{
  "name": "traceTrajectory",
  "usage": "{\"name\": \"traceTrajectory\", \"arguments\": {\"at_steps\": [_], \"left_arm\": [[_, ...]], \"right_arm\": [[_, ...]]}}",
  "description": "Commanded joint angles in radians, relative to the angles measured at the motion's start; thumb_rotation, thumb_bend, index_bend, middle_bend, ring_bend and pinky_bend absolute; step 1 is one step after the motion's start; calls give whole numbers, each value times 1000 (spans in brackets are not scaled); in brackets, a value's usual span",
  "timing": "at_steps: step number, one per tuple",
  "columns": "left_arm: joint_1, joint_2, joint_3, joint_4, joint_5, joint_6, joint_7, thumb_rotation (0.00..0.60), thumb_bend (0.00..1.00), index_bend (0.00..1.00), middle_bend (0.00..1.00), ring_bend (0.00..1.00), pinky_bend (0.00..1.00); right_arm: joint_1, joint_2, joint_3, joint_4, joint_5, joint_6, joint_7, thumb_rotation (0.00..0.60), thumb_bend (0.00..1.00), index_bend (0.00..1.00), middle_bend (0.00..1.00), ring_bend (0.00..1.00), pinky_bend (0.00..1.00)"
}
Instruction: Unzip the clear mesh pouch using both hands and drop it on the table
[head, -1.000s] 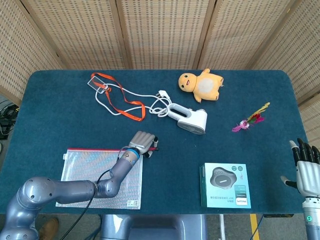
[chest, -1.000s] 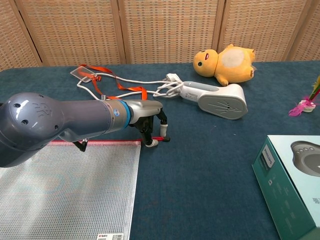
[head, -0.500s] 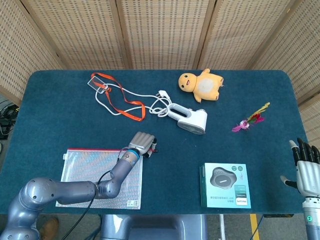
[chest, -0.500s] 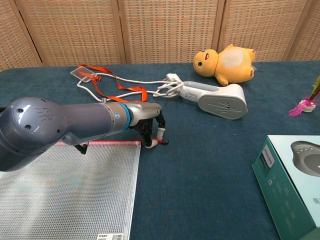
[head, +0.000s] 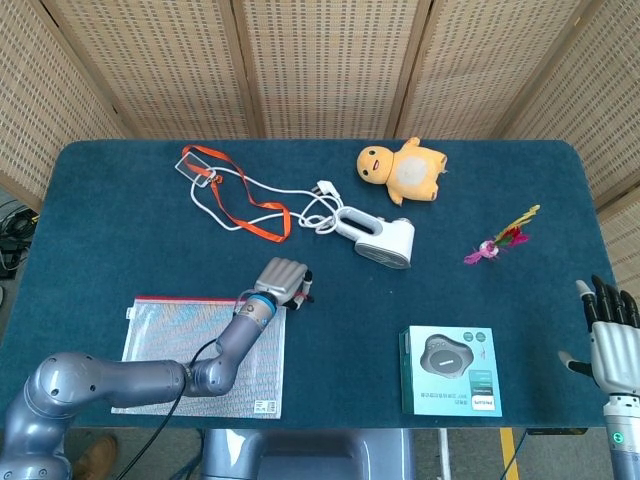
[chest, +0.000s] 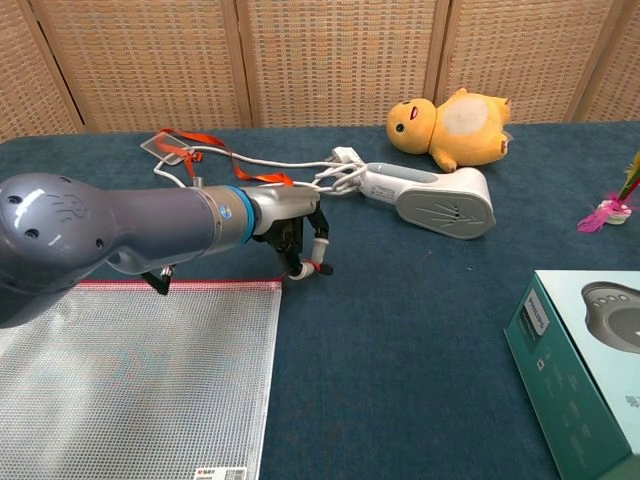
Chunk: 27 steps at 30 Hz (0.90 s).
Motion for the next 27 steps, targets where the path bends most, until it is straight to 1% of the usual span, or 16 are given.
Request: {"name": "traceTrajectory", "arguments": {"at_steps": [1, 5, 6, 8, 9, 10, 11, 12, 13, 14, 16, 17, 19, 22, 27], "left_arm": [[24, 46, -21, -51, 49, 17, -43, 600, 908, 908, 1000, 980, 974], [60, 123, -59, -133, 124, 28, -122, 600, 934, 911, 1000, 980, 974], [66, 134, -63, -143, 137, 26, -134, 600, 939, 912, 1000, 981, 974], [89, 184, -88, -194, 194, 6, -200, 600, 953, 912, 1000, 984, 977], [99, 201, -94, -210, 221, -4, -226, 600, 960, 912, 1000, 985, 979], [109, 217, -101, -224, 250, -8, -252, 600, 968, 912, 1000, 987, 982], [123, 236, -112, -244, 294, -3, -284, 600, 973, 912, 1000, 989, 987], [133, 248, -118, -257, 326, 3, -306, 600, 975, 912, 1000, 991, 991], [145, 261, -126, -273, 361, 12, -334, 600, 975, 912, 1000, 992, 994], [155, 272, -130, -284, 384, 18, -355, 600, 975, 912, 1000, 993, 997], [171, 291, -143, -306, 429, 30, -400, 600, 975, 912, 1000, 994, 999], [176, 296, -147, -312, 443, 32, -415, 600, 974, 912, 1000, 994, 1000], [184, 311, -165, -333, 461, 33, -460, 600, 974, 912, 1000, 994, 1000], [190, 327, -179, -350, 482, 34, -499, 600, 973, 912, 1000, 994, 1000], [189, 332, -199, -360, 504, 51, -535, 600, 969, 912, 1000, 994, 1000]], "right_arm": [[1, -3, -1, -1, -6, 3, 3, 600, 0, 0, 0, 0, 0], [16, -1, 8, -18, -13, -5, 5, 600, 0, 0, 0, 0, 0], [19, -1, 11, -20, -15, -6, 3, 600, 0, 0, 16, 1, 0], [49, 3, 34, -28, -44, -6, 17, 600, 0, 17, 119, 63, 21], [60, 8, 39, -34, -49, -17, 32, 600, 0, 34, 216, 140, 85], [75, 19, 45, -50, -54, -38, 62, 600, 0, 53, 313, 235, 189], [105, 43, 56, -83, -53, -91, 129, 600, 0, 63, 368, 290, 276], [128, 66, 64, -103, -49, -139, 180, 600, 0, 75, 447, 375, 417], [161, 95, 75, -123, -43, -203, 244, 600, 0, 85, 505, 442, 531], [187, 112, 83, -133, -38, -250, 287, 600, 0, 90, 530, 473, 583], [247, 139, 104, -148, -22, -355, 383, 600, 0, 109, 616, 579, 757], [268, 147, 112, -150, -16, -391, 419, 600, 0, 119, 648, 619, 821], [333, 154, 142, -150, 13, -494, 526, 600, 0, 140, 694, 673, 901], [404, 160, 164, -134, 40, -606, 591, 600, 0, 169, 749, 731, 974], [503, 154, 193, -145, 92, -752, 658, 600, 0, 246, 801, 788, 1000]]}}
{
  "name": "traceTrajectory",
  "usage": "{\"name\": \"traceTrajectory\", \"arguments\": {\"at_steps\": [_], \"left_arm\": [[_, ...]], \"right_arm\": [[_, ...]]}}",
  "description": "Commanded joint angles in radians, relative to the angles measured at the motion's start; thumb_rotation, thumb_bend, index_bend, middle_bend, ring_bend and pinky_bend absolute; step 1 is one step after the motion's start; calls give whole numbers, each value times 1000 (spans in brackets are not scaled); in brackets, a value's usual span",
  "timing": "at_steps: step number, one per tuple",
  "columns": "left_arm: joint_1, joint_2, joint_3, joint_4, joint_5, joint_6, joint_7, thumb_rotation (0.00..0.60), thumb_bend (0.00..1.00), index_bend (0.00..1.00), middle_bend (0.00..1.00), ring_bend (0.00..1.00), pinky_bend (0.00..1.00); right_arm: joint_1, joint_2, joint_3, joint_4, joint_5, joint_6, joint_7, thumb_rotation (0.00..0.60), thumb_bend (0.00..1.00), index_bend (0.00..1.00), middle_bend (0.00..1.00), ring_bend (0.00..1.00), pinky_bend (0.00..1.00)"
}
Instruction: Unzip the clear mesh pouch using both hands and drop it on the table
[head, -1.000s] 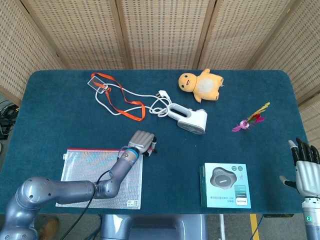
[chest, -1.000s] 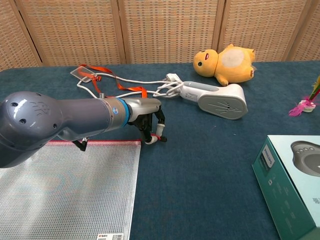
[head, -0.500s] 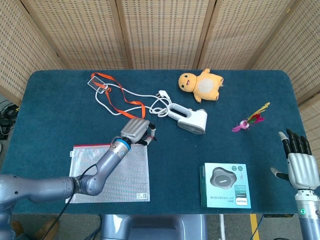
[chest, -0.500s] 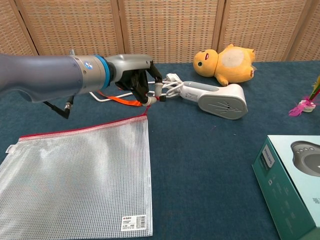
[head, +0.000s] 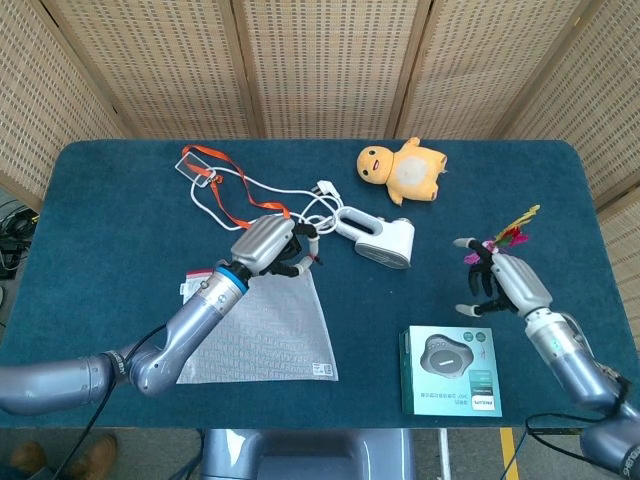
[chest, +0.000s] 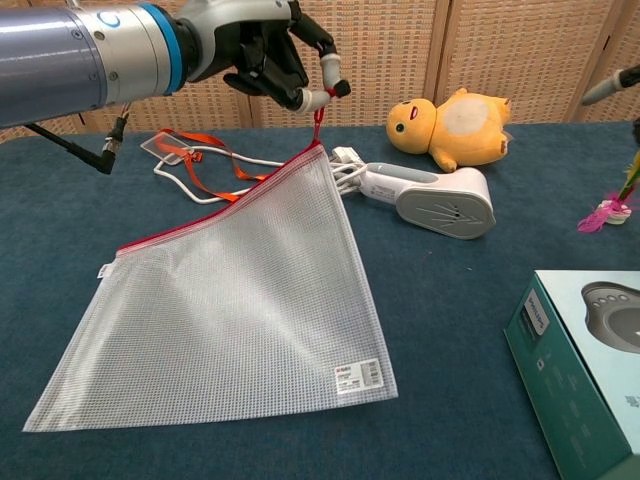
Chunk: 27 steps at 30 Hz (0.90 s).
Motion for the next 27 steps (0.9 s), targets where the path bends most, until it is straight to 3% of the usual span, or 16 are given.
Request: {"name": "traceTrajectory", "arguments": {"at_steps": [1, 7, 12, 17, 27], "left_arm": [[-2, -1, -14, -4, 8, 10, -22, 600, 968, 912, 1000, 994, 1000], [-18, -20, -31, -2, 13, 27, -42, 600, 966, 912, 1000, 994, 1000], [-37, -54, -43, 23, -9, 32, -62, 600, 964, 912, 1000, 994, 1000], [-42, -88, -47, 50, -21, 41, -92, 600, 962, 912, 1000, 994, 1000], [-65, -150, -62, 106, -41, 53, -118, 600, 956, 912, 1000, 994, 1000]], "right_arm": [[112, 11, 46, -26, 68, -144, 75, 600, 0, 257, 807, 796, 1000], [231, -7, 76, -62, 221, -296, 103, 600, 0, 272, 836, 830, 1000], [356, -51, 52, -59, 427, -358, 51, 600, 0, 298, 844, 839, 1000], [460, -95, 2, -43, 619, -328, -5, 600, 0, 323, 852, 843, 1000], [584, -188, -67, -49, 842, -200, -127, 600, 0, 334, 854, 844, 1000]]}}
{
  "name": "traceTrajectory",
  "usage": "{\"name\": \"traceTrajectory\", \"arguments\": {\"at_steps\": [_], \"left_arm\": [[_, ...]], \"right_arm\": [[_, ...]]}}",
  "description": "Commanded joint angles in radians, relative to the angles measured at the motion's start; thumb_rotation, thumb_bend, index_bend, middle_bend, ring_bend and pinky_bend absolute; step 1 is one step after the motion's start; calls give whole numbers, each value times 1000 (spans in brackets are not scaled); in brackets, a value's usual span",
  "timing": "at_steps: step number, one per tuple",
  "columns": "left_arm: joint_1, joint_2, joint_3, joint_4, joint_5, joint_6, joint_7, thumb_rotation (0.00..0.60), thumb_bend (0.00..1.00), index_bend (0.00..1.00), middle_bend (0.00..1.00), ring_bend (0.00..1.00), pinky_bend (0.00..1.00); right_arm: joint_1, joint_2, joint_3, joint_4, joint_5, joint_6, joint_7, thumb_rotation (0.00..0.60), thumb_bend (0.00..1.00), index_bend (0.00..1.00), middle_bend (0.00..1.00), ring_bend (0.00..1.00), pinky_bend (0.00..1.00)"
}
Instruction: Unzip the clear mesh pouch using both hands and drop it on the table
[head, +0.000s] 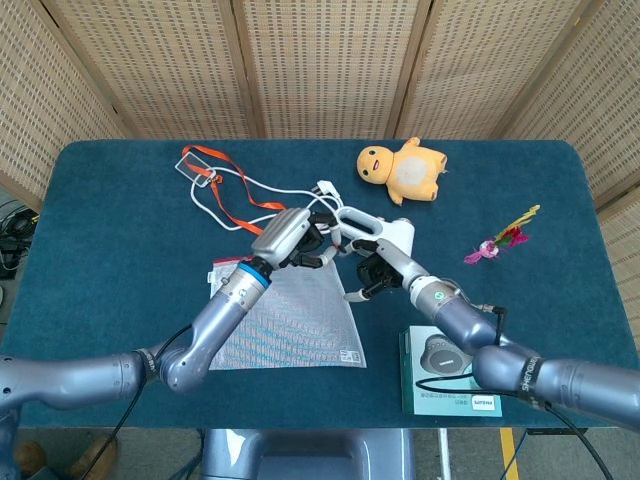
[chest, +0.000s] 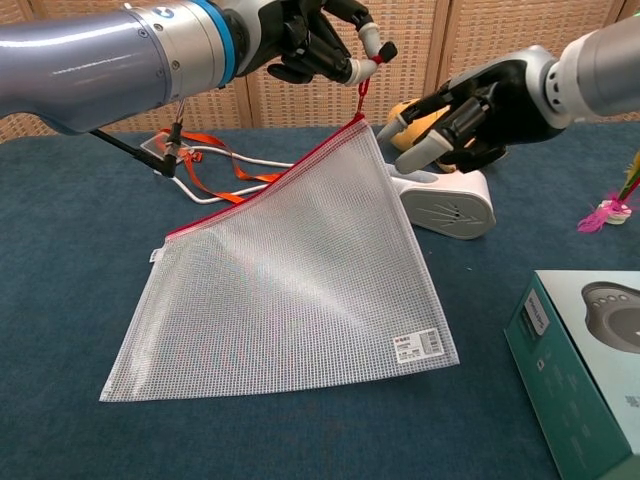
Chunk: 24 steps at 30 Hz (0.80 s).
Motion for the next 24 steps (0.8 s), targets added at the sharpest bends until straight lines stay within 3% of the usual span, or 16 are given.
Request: {"name": "traceTrajectory", "arguments": {"at_steps": [1, 5, 10, 17, 24], "left_arm": [[-13, -16, -8, 16, -13, -2, -2, 600, 956, 912, 1000, 994, 1000], [-23, -27, -12, 21, -24, -3, 3, 600, 955, 912, 1000, 994, 1000], [-23, -30, -10, 21, -27, 0, 4, 600, 954, 912, 1000, 994, 1000], [-16, -28, -22, 2, -37, -2, -25, 600, 954, 912, 1000, 994, 1000], [-9, -19, -20, -20, -34, 2, -29, 600, 954, 911, 1000, 994, 1000]], "right_arm": [[33, -51, -26, 7, 66, 55, -48, 600, 0, 338, 855, 845, 1000], [39, -87, -20, 25, 101, 87, -64, 600, 27, 377, 863, 850, 1000], [32, -106, 7, 41, 137, 83, -53, 600, 174, 437, 875, 858, 1000], [23, -118, 43, 59, 153, 62, -43, 600, 214, 469, 879, 861, 1000], [23, -134, 55, 76, 178, 67, -55, 600, 334, 509, 886, 870, 1000]]}}
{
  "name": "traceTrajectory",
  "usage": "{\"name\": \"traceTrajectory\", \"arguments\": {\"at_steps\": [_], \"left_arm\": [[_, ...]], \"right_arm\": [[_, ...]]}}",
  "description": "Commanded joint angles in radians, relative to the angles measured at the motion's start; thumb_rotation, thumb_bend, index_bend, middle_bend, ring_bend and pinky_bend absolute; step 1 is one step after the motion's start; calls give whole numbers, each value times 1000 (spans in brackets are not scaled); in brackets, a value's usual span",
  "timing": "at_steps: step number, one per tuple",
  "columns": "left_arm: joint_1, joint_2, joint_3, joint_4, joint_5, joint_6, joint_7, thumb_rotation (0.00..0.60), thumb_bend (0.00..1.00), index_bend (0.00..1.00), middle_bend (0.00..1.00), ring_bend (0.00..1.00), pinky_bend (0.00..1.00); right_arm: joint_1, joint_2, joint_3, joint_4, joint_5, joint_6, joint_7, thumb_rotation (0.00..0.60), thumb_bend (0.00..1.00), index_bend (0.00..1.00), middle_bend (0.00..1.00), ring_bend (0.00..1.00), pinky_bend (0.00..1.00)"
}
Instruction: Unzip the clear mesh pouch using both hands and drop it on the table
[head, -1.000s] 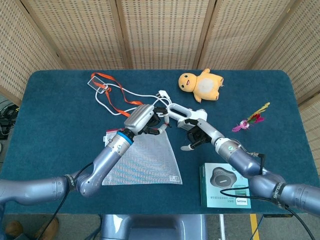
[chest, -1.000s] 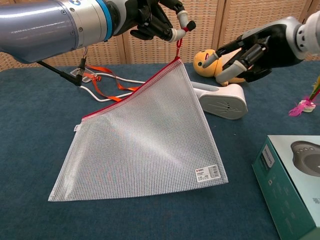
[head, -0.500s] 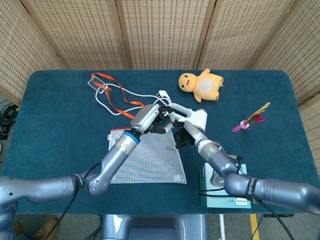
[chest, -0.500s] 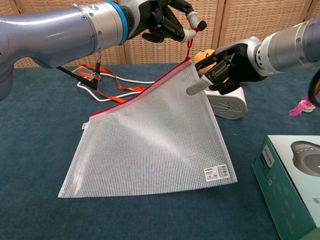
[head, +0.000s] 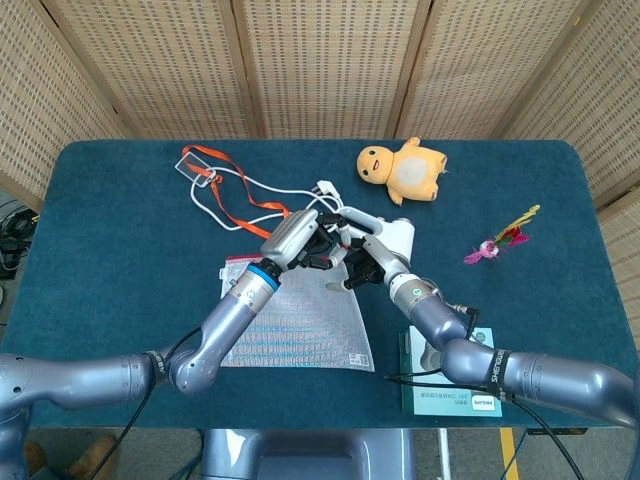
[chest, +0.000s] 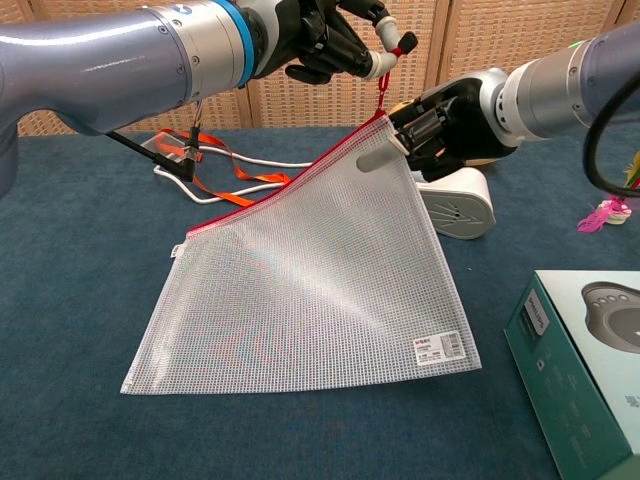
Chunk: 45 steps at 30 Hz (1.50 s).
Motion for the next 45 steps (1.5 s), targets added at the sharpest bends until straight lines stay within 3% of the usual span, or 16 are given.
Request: {"name": "traceTrajectory", "arguments": {"at_steps": [1, 8, 13, 45], "left_arm": [[3, 2, 1, -5, -2, 1, -2, 600, 954, 911, 1000, 994, 1000], [5, 3, 3, -6, 0, 2, -7, 600, 953, 912, 1000, 994, 1000], [8, 4, 3, -2, 1, 0, -15, 600, 953, 911, 1000, 994, 1000], [96, 29, 57, 138, 22, -81, -144, 600, 964, 912, 1000, 993, 1000]], "right_arm": [[-2, -3, 4, 5, 8, -3, -3, 600, 365, 519, 887, 872, 1000], [-11, -3, 15, 0, 10, -10, -9, 600, 614, 598, 902, 883, 1000], [-19, 1, 22, -12, 1, -5, -18, 600, 703, 701, 919, 898, 1000], [-187, 45, 197, -64, -133, -24, 165, 600, 788, 751, 940, 916, 1000]]}}
